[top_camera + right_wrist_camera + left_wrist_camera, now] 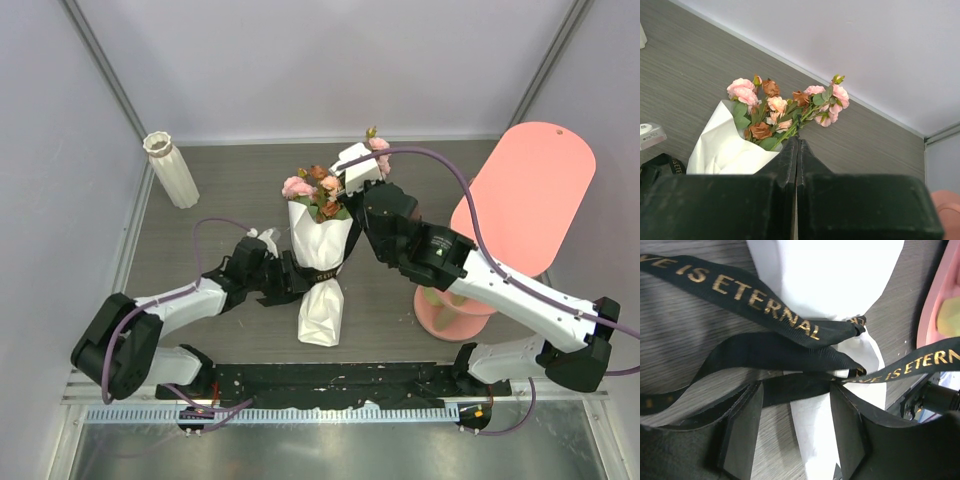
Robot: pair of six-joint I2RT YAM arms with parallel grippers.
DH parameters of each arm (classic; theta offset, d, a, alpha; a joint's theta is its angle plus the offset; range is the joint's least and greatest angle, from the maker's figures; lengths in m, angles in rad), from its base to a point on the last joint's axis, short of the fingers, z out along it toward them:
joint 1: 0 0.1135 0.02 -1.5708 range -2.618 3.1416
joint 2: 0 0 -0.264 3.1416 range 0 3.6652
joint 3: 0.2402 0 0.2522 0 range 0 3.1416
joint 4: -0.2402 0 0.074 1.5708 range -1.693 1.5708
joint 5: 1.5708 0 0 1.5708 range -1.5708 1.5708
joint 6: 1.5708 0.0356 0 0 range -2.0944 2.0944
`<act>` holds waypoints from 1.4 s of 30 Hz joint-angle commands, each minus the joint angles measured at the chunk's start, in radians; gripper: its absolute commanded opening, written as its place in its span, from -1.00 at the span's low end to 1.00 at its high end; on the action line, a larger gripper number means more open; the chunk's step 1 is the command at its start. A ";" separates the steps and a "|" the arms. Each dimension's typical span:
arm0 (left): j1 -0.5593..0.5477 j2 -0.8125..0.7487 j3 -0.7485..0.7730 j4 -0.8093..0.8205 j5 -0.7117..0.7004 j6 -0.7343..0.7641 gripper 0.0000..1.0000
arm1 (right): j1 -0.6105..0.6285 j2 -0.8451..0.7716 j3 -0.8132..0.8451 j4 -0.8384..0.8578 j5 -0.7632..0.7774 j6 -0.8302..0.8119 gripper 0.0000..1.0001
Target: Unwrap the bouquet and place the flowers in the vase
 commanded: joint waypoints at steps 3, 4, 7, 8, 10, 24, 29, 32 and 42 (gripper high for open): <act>-0.011 0.081 0.042 0.138 0.081 0.017 0.24 | 0.002 -0.066 -0.033 0.052 -0.057 0.020 -0.99; -0.011 0.090 0.052 0.133 0.063 0.014 0.23 | 0.002 -0.075 -0.040 0.058 -0.077 0.027 -0.98; -0.013 0.122 0.064 0.145 0.052 -0.001 0.16 | 0.002 -0.092 -0.074 0.065 -0.100 0.040 -0.99; -0.011 0.129 0.068 0.145 0.050 -0.004 0.15 | 0.002 -0.094 -0.088 0.065 -0.101 0.042 -0.99; -0.011 0.138 0.075 0.142 0.047 -0.015 -0.01 | 0.002 -0.100 -0.097 0.065 -0.099 0.040 -0.99; -0.013 -0.218 0.075 -0.150 -0.049 -0.026 -0.85 | -0.001 -0.112 -0.136 0.055 0.022 0.007 -0.99; -0.011 -0.347 0.167 -0.339 -0.065 -0.014 -1.00 | -0.027 -0.106 -0.094 0.053 0.044 -0.021 -0.99; -0.011 -0.431 0.262 -0.492 -0.136 0.023 -1.00 | -0.058 -0.091 -0.047 0.049 0.082 -0.055 -0.99; -0.011 -0.638 0.549 -0.867 -0.595 0.080 -1.00 | -0.113 -0.066 0.105 0.094 0.064 -0.156 -0.99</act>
